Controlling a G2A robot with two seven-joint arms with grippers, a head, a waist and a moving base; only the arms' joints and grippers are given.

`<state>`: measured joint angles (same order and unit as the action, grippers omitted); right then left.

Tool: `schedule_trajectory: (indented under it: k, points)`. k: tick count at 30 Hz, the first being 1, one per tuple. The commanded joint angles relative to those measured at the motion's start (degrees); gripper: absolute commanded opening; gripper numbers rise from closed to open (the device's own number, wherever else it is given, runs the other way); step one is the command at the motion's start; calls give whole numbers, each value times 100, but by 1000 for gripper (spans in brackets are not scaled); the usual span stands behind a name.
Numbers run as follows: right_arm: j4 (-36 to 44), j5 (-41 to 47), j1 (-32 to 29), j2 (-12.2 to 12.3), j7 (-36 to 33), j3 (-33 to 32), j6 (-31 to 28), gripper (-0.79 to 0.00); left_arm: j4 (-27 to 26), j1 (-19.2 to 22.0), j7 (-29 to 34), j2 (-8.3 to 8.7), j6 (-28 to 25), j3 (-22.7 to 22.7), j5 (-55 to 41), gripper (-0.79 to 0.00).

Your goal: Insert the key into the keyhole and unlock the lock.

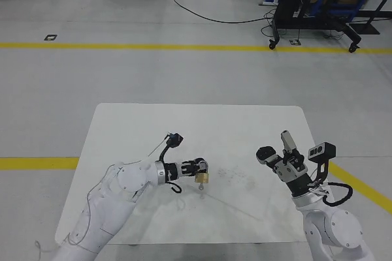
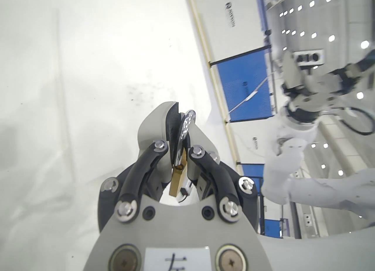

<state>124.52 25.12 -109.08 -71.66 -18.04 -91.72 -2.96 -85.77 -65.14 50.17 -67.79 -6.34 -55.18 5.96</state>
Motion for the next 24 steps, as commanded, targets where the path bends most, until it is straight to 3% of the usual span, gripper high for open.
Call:
schedule_trajectory:
  k: [1,5,8,9,17,21,24]
  points:
    - [1,0,-2,0,1,-1,0,0,77,260,200,-37,112,312,536,-785]
    - [1,0,-2,0,1,-1,0,0,243,470,130,-114,381,578,766,-785]
    - [1,0,-2,0,1,-1,0,0,303,534,99,-135,535,679,976,-400]
    - [1,0,-2,0,1,-1,0,0,313,541,100,-137,597,696,1033,0]
    - [1,0,-2,0,1,-1,0,0,186,336,58,-46,808,306,907,0]
    - [1,0,-2,0,1,-1,0,0,-42,121,-115,61,584,-316,426,0]
    - [1,0,-2,0,1,-1,0,0,-502,-155,-447,179,332,-901,453,0]
